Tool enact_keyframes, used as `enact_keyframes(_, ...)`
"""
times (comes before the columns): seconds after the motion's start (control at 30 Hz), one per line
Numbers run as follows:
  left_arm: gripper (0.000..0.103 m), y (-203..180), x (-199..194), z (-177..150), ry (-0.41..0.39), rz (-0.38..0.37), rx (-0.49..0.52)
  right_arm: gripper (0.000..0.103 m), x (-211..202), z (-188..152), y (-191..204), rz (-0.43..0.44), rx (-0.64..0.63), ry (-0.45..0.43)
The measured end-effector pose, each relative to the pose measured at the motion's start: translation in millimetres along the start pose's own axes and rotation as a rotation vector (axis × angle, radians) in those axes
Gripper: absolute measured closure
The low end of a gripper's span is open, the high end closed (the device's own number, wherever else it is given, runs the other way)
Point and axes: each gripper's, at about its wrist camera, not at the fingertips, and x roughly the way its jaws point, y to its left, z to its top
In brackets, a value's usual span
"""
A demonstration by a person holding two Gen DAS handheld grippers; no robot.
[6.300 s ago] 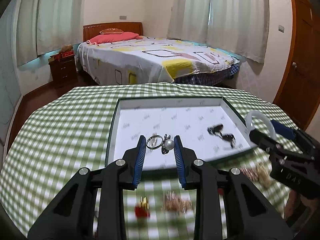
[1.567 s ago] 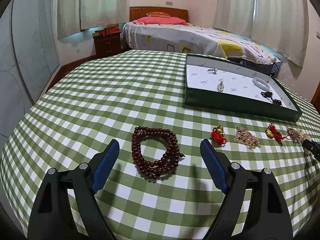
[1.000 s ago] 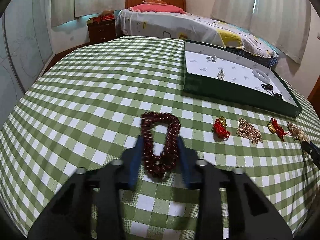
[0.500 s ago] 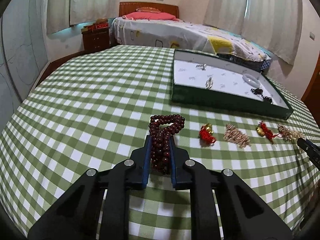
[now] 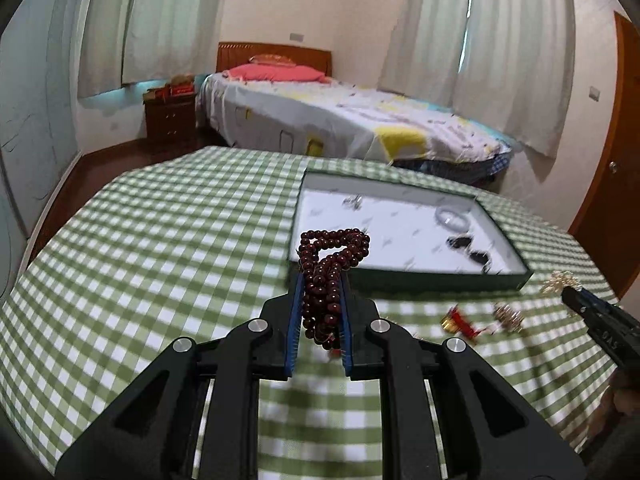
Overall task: Organize jewelry
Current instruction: 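Lift the bracelet and necklace and carry both over the green box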
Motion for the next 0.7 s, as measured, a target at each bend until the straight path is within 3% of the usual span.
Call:
enact_keyframes(0.33, 0.087, -30, 15, 46, -0.078, -0.054, 0.038, 0.083, 7, 45, 23, 0.044, -0.038, -0.085)
enact_keyframes(0.7, 0.087, -50, 73, 89, -0.103, -0.052, 0.069, 0.083, 62, 99, 45, 0.094, -0.058, -0.123)
